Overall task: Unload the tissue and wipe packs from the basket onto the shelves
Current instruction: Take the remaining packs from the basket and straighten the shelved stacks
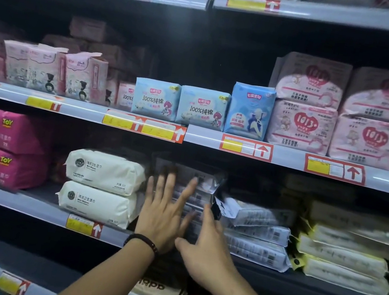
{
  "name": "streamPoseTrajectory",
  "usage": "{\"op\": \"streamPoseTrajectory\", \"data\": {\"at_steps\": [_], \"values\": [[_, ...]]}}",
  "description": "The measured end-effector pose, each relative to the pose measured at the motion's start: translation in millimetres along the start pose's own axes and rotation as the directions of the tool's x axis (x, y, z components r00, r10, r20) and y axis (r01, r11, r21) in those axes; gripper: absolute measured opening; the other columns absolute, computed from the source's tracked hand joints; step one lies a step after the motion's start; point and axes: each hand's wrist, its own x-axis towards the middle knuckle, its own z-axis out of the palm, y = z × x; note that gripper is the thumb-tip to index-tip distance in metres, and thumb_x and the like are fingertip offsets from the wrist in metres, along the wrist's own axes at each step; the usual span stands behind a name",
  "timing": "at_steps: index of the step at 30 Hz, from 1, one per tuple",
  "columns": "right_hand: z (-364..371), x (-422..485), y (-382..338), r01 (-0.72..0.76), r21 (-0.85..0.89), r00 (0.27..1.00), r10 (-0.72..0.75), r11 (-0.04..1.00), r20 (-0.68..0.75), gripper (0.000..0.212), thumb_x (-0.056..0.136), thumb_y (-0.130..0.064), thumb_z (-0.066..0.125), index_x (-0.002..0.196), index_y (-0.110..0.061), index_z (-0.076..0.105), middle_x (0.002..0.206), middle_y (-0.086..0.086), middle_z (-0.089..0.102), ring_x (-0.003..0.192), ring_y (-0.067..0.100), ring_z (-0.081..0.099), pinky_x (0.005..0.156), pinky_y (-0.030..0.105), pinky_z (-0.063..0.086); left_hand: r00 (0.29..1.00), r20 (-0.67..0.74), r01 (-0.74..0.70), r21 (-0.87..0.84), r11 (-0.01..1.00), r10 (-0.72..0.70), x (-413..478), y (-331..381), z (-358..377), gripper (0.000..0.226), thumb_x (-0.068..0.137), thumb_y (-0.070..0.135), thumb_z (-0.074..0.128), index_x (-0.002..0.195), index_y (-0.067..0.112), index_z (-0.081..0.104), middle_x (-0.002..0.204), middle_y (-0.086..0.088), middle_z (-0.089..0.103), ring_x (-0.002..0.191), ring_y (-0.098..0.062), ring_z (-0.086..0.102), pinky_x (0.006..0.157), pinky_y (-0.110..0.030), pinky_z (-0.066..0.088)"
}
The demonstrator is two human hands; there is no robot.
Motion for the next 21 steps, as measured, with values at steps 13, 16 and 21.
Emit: {"op": "streamPoseTrajectory", "data": {"at_steps": [13,16,21], "values": [[26.6,7.9,17.5,-0.22,0.638,0.957,0.29,0.738,-0.006,0.086,0.067,-0.026,0.068,0.151,-0.032,0.048,0.113,-0.003,0.077,0.097,0.024,0.077,0.081,0.053,0.066,0.964,0.246,0.106,-0.02,0.994,-0.098,18.0,46.6,6.1,0.057,0.109,0.057,0.01,0.165,0.048,-0.001,0.175,-0.014,0.004,0.16,-0.047,-0.005,0.116,-0.081,-0.009],[32.9,2.6,21.8,-0.226,0.677,0.95,0.311,0.7,-0.004,0.065,0.079,-0.015,0.07,0.142,-0.026,0.056,0.106,-0.001,0.078,0.092,0.025,0.077,0.068,0.048,0.067,0.971,0.23,0.087,-0.065,0.994,-0.07,17.4,43.2,6.8,0.059,0.11,0.058,0.017,0.165,0.047,-0.002,0.175,-0.015,0.003,0.159,-0.048,-0.005,0.116,-0.081,-0.007],[28.7,-4.5,13.6,-0.295,0.716,0.941,0.321,0.632,0.105,0.067,0.098,-0.012,0.066,0.157,-0.027,0.04,0.107,0.007,0.073,0.081,0.027,0.076,0.069,0.045,0.066,0.981,0.192,0.006,-0.063,0.998,0.006,10.3,25.0,7.2,0.072,0.108,0.061,0.018,0.147,0.051,-0.042,0.176,-0.014,-0.007,0.16,-0.047,-0.008,0.116,-0.081,-0.01]]}}
